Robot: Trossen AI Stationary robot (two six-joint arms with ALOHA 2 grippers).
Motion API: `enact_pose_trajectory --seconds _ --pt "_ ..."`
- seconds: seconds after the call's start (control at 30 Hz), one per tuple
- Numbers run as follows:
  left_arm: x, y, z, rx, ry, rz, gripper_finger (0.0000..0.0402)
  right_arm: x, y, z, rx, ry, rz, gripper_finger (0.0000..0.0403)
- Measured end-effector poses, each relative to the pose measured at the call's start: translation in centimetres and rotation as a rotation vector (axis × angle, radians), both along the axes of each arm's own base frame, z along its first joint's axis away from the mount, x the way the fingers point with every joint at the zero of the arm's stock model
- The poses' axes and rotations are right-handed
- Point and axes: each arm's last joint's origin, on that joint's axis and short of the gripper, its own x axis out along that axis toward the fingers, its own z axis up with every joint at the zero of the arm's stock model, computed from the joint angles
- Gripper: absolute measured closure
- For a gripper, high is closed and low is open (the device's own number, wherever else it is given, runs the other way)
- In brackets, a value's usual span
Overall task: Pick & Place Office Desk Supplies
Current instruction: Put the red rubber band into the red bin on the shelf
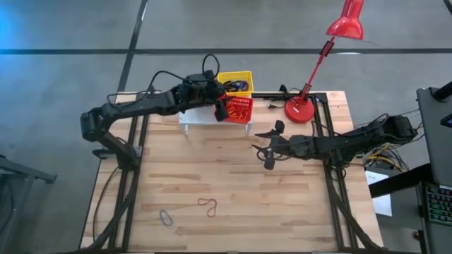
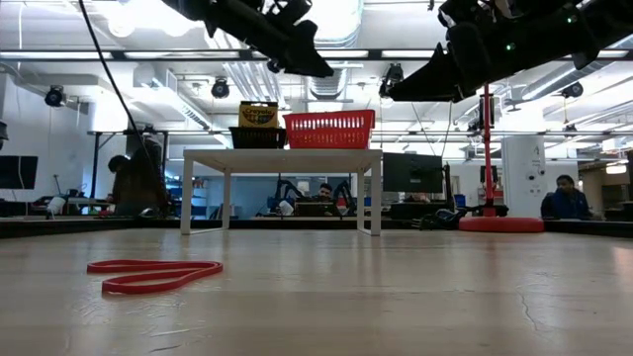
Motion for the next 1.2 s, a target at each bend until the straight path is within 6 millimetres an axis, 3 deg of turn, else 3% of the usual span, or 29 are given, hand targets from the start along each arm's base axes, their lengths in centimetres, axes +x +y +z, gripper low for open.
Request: enact_pose_trajectory --seconds 0.13,0.23,0.43,0.63,0.8,1.2 --pt "-0.2 -0.2 0.5 -0.044 0.072 0.023 0.0214 0.0 0.0 0.0 0.004 -0.002 -0.001 0.0202" --pt "0.0 -1.7 1.0 -0.059 0.125 -0.016 0.0213 0.0 0.0 0.0 0.031 -0.011 -0.005 0.0202" --pt "0.8 -7.7 0.8 -0.041 0.293 -0.156 0.0240 0.1 0.3 -0.6 0.096 0.010 0.095 0.0202" --pt "-0.1 -13.7 -1.1 -0.049 0.489 -0.132 0.0269 1.6 1.1 -2.2 0.206 0.084 0.299 0.0202" --pt "-1.8 -17.7 -3.7 -0.124 0.581 -0.014 0.0281 4.8 2.6 -4.7 0.311 0.206 0.411 0.0202" --pt "-8.0 -24.2 -12.2 -0.365 0.622 0.197 0.0282 16.0 8.3 -9.1 0.316 0.297 0.611 0.0202"
